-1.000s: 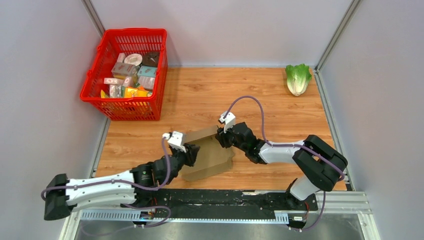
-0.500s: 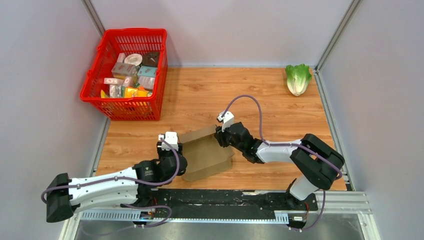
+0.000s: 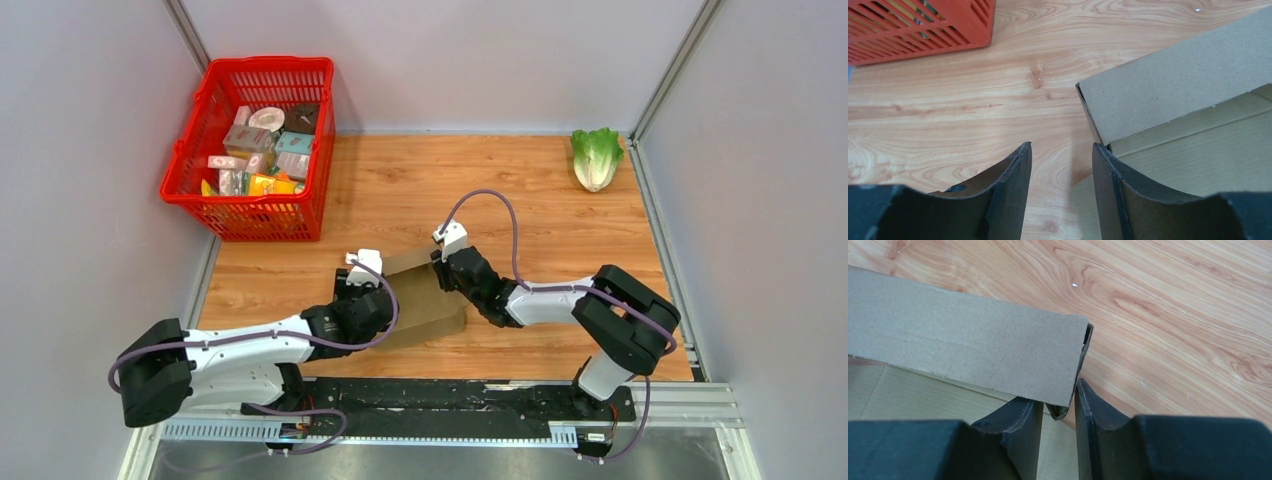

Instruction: Fold the paper box

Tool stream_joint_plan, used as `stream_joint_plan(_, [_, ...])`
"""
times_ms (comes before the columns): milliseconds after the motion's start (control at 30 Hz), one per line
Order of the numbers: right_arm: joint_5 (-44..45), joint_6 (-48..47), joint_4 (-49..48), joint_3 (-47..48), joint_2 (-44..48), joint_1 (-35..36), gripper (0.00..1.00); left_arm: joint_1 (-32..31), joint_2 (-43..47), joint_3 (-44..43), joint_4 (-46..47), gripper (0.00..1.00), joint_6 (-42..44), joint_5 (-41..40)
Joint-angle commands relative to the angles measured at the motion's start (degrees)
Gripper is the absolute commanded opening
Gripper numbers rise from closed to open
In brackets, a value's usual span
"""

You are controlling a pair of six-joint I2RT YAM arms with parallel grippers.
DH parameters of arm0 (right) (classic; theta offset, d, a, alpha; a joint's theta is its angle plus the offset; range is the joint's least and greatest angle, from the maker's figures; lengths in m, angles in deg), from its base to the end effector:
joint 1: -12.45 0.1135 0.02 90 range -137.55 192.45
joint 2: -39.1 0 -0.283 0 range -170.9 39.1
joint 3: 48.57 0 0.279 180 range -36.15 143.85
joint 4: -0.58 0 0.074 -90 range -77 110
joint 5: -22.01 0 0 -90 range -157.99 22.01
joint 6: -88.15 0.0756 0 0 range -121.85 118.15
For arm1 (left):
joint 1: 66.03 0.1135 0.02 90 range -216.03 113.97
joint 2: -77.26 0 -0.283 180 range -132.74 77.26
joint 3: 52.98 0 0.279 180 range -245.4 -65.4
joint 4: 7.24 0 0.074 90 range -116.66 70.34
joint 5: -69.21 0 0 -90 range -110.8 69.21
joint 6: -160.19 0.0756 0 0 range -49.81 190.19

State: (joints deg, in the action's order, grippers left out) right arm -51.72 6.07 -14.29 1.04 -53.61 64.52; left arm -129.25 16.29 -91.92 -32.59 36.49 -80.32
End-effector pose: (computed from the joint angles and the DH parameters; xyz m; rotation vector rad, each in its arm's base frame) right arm 0.2418 0.2759 0.1362 -0.6092 1.9693 0.3599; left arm 0.1561 -0.1647 0.1736 0.0746 1.9554 0.1667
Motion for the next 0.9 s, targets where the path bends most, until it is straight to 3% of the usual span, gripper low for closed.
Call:
stream_joint_plan(0, [1.83, 0.69, -0.84, 2.18, -1.25, 1.19, 0.31, -0.06, 1.1, -1.61, 4.4, 0.56, 0.3, 5.11])
stream_joint_plan(200, [1.48, 1.13, -0.49, 2.8, -1.34, 1.1, 0.31, -0.06, 9.01, 5.6, 10.72, 0.61, 1.7, 12.06])
stream_joint_plan(600, [-0.8, 2.01, 0.48, 3.59, -2.13, 0.84, 0.32, 0.03, 19.3, 12.98, 11.87, 0.63, 3.1, 17.6])
stream_joint_plan(867, [-2.03, 2.8, 0.57, 3.5, -1.69, 0.13, 0.34, -0.06, 33.89, 14.48, 3.17, 0.63, 4.25, 16.72])
